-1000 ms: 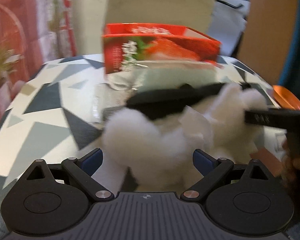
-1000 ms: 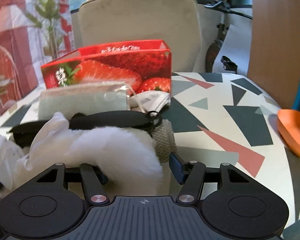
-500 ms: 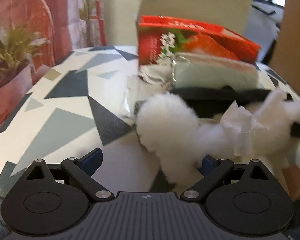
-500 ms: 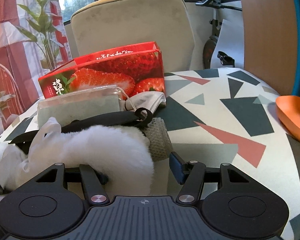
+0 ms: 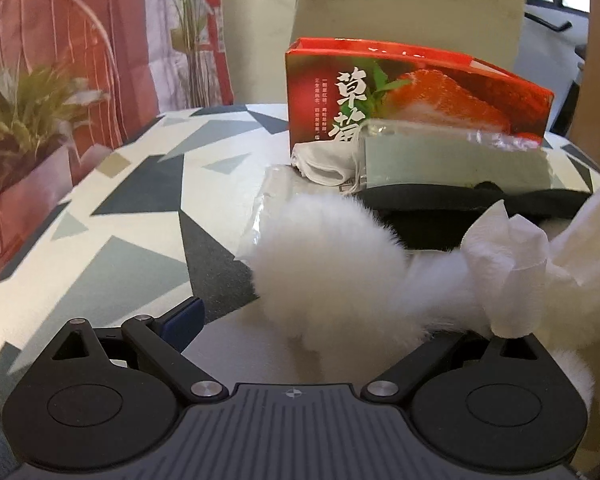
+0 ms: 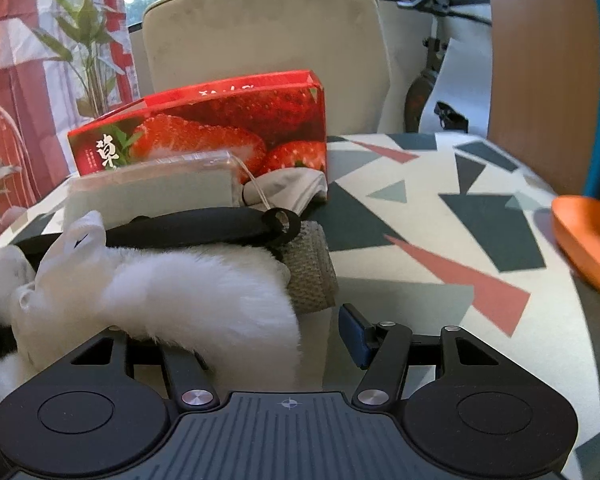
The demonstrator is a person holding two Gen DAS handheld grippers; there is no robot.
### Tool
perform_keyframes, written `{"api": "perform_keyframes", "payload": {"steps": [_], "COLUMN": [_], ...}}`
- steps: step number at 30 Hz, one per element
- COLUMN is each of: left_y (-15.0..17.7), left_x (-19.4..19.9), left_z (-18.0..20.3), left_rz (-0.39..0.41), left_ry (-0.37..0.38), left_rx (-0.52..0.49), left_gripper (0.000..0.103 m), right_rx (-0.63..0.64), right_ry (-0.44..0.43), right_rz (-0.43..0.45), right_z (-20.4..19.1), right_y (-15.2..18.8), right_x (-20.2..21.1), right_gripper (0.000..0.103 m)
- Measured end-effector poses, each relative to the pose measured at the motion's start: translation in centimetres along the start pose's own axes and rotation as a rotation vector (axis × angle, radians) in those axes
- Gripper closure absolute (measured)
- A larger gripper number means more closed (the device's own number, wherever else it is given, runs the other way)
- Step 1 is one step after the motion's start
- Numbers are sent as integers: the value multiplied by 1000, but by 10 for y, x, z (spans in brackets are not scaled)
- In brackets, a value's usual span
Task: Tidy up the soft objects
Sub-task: 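Close both grippers on the white fluffy plush toy, then lift the plush with both grippers and carry it over the red box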
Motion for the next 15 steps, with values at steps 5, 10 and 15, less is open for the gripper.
{"api": "perform_keyframes", "payload": {"steps": [5,10,15], "left_y": [1,2,0], "left_x": [0,3,4], "left_z": [13,7,1], "left_rz": [37,50,59], "left_ry": [-32,-34,-56], "left_rx": [-66,-43,-16], "left_gripper": [4,3,3], "right_rx": [107,121,150], "right_ry": [32,61,94], "right_rz": [51,42,68], "right_z": [-11,-12,-14], "right_y": [-4,-5,-6], "right_x": [11,8,12], "right_gripper": [48,48,47]}}
Point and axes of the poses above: each gripper's, at about its wrist camera, not at the fingertips, and x roughly against the way its jaws point, z to its right, y to its underside, the point moved 2 cm from there along -x, roughly the way its jaws point, and after that the axes turned 9 degrees about x, right-handed, at the moved point
